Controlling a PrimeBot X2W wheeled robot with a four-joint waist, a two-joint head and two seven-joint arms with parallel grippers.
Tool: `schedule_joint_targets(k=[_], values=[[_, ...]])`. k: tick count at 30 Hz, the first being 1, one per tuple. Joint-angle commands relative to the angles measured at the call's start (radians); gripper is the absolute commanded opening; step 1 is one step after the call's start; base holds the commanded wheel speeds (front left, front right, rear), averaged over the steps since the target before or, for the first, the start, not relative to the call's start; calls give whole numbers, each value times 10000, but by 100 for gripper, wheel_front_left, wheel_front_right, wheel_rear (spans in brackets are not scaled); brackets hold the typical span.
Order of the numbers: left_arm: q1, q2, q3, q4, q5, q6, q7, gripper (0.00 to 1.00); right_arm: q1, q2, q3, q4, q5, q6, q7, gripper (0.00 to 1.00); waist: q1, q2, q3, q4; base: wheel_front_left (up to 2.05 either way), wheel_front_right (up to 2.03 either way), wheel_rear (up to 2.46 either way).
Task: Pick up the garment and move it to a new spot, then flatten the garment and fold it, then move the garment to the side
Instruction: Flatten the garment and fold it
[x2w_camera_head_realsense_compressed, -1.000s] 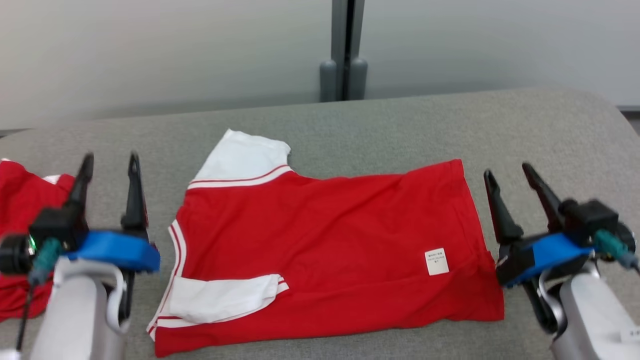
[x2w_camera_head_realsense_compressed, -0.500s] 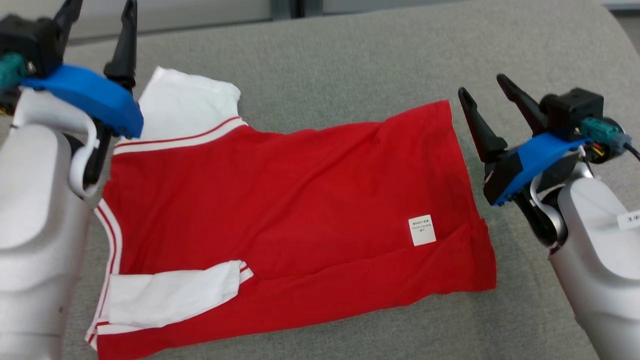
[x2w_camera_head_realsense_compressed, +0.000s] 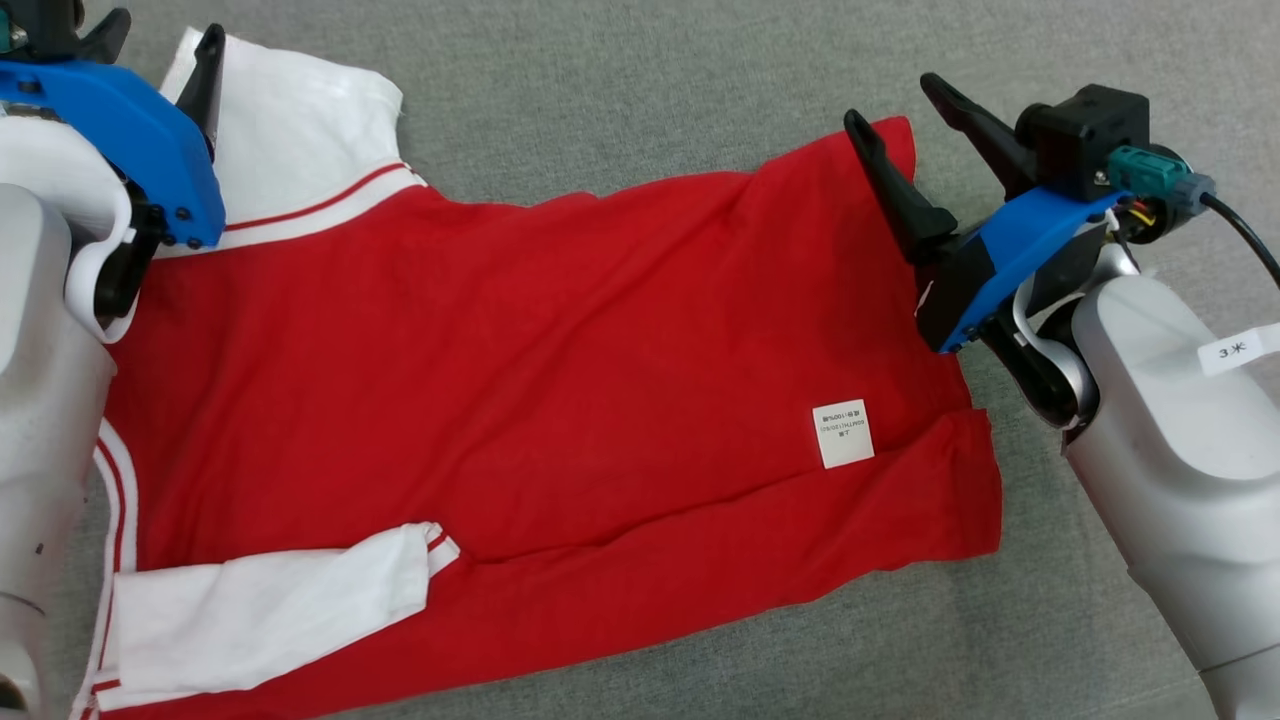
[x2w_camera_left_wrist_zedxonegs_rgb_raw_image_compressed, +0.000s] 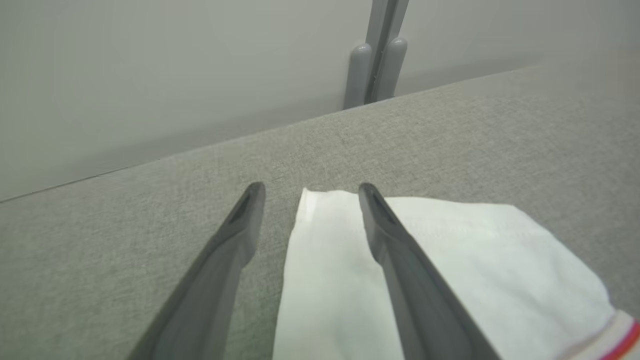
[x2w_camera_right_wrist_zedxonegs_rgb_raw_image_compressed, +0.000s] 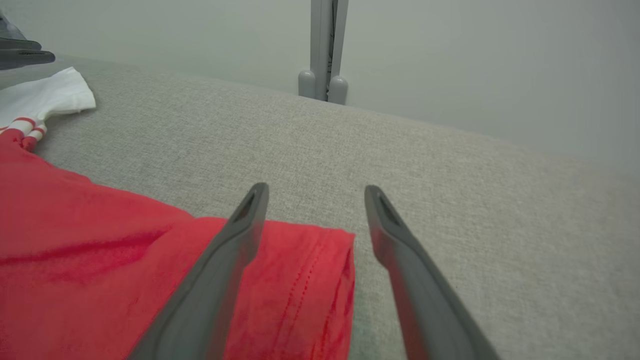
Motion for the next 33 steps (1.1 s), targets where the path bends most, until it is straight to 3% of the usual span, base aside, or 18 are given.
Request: schedule_joint_targets(k=[1, 8, 18, 19, 21, 33], values=[[-249, 140, -171, 175, -89, -11, 33, 100, -190, -17, 96, 75, 89, 1, -110, 100, -2, 0, 126, -24, 0, 0, 0], [-483, 196, -826, 973, -821, -10, 325, 100, -485, -56, 438, 283, 288, 1, -420, 100, -2, 0, 457, -218, 0, 0, 0], [-690, 55, -1642, 933, -2117, -12, 975, 98, -825, -139, 810, 658, 542, 1, -497, 100, -2, 0, 504, -262, 0, 0, 0], [-726, 100, -1741, 924, -2211, -12, 1005, 49, -867, -141, 855, 698, 571, 1, -501, 100, -2, 0, 506, -269, 0, 0, 0], [-792, 163, -1903, 917, -2334, -12, 946, 0, -939, -153, 942, 770, 619, 1, -502, 100, -2, 0, 497, -275, 0, 0, 0], [-1312, 111, -2815, 789, -2726, -10, -495, 0, -1168, -578, 1831, 1408, 1609, 1, 593, 100, -2, 0, 116, 169, 0, 0, 0]])
